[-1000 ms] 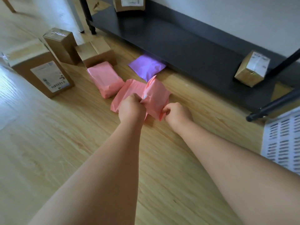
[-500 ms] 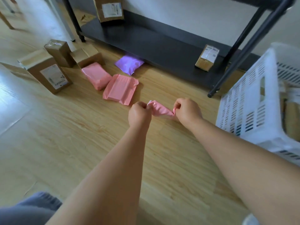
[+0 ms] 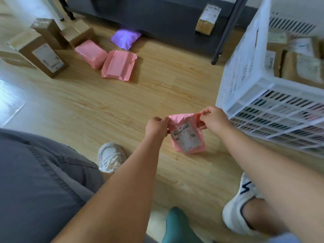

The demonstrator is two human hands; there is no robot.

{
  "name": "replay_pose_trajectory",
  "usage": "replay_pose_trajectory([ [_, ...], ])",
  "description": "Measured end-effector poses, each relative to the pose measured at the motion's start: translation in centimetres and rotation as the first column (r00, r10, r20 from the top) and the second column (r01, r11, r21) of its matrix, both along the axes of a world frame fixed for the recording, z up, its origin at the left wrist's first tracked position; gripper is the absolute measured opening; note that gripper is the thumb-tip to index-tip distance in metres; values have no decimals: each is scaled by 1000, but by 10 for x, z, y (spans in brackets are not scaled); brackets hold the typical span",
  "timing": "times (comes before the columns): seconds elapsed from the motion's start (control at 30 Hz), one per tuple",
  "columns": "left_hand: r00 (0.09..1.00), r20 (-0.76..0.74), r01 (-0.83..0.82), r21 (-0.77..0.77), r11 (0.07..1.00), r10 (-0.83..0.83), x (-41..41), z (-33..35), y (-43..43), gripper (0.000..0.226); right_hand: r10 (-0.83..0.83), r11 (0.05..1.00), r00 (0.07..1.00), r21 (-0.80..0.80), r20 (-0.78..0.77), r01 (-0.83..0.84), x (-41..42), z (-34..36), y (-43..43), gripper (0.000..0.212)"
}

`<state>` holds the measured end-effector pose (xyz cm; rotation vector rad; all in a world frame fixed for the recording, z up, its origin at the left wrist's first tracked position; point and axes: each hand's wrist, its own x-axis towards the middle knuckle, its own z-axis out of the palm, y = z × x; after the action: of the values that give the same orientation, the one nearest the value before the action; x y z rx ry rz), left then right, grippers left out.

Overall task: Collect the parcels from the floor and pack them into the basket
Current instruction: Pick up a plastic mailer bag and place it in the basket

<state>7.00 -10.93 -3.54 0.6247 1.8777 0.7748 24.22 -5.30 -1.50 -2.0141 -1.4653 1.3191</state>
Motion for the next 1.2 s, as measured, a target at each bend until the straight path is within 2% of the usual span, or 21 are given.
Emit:
replay_pose_trajectory([
  [0.07,994,110,-8,-40,999,12,14,-8,-17,28,-27,998,999,-60,-28,25,12,-15,-18,19],
  [0.17,968,252,28,-74,997,-8,28,-17,-29,42,-43,998,999,-57,-16,42,19,-32,-33,26],
  [0.33,953,296,97,-76,992,-71,27,-20,-17,39,98,991,995,-94,-21,-99,12,-33,-38,44],
  [0.4,975,215,68,-91,994,-47,24,-27,-16,47,109,989,994,-106,15,-107,12,-39,-40,50],
  [0.47,999,34,44,-117,992,-40,22,-33,-18,51,130,989,986,-87,102,-121,14,-44,-42,52],
  [0.53,990,-110,67,-173,983,-87,22,-37,-20,52,152,987,970,-85,192,-138,16,-48,-44,50],
  [0.57,982,-135,100,-204,974,-129,23,-39,-21,52,164,985,960,-94,227,-146,18,-50,-46,51],
  [0.7,952,-102,246,-307,920,-288,35,-48,-19,50,236,964,922,-196,308,-181,23,-65,-51,58],
  [0.87,879,-59,419,-380,825,-474,54,-53,-14,38,244,943,914,-301,325,-144,22,-79,-53,37],
  [0.93,871,-81,414,-409,813,-485,57,-61,-13,34,245,933,920,-332,306,-138,21,-86,-56,27],
  [1.1,884,-121,359,-443,821,-451,60,-71,-12,27,217,924,933,-368,286,-102,22,-109,-62,35],
  [1.2,885,-179,321,-436,841,-431,59,-72,-12,27,180,927,951,-367,252,-78,18,-106,-64,28],
])
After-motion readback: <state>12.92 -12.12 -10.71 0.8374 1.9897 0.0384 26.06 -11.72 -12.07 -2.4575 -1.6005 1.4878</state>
